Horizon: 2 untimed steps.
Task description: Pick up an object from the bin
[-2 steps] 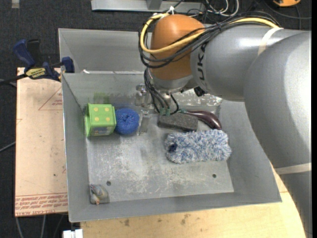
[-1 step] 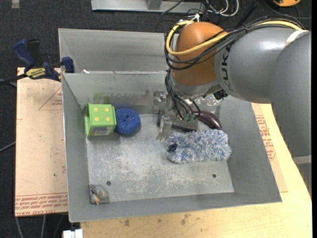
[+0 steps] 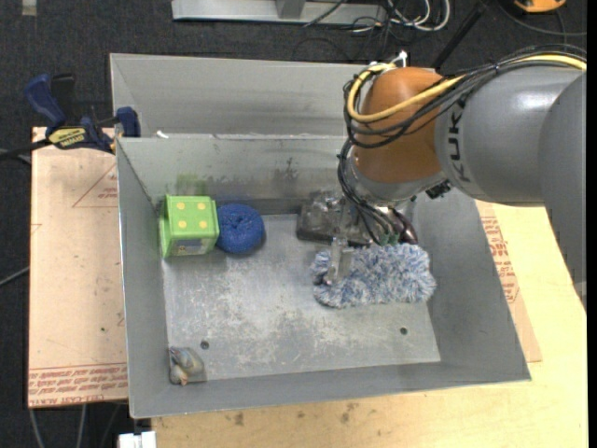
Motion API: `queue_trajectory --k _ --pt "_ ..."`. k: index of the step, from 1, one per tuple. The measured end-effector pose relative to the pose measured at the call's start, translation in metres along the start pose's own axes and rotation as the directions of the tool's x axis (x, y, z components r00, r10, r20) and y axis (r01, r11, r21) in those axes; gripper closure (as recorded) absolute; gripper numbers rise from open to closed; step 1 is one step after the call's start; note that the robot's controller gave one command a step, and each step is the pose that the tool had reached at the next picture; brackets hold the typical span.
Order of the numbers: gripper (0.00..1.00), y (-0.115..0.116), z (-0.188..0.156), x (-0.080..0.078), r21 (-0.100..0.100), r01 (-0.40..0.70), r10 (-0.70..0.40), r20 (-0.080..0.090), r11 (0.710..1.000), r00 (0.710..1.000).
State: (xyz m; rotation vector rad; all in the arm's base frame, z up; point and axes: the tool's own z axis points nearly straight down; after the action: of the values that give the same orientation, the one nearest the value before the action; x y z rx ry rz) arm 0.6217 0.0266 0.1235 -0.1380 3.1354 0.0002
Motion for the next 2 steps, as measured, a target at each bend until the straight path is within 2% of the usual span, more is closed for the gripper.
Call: queue_trajectory --k 1,2 --pt "0.0 -0.036 0.015 -0.006 -0.001 0.019 -0.019 0.0 1.0 1.0" --pt "1.0 -0.062 0.042 0.0 -0.003 0.04 -0.04 -0.002 0.999 0.999"
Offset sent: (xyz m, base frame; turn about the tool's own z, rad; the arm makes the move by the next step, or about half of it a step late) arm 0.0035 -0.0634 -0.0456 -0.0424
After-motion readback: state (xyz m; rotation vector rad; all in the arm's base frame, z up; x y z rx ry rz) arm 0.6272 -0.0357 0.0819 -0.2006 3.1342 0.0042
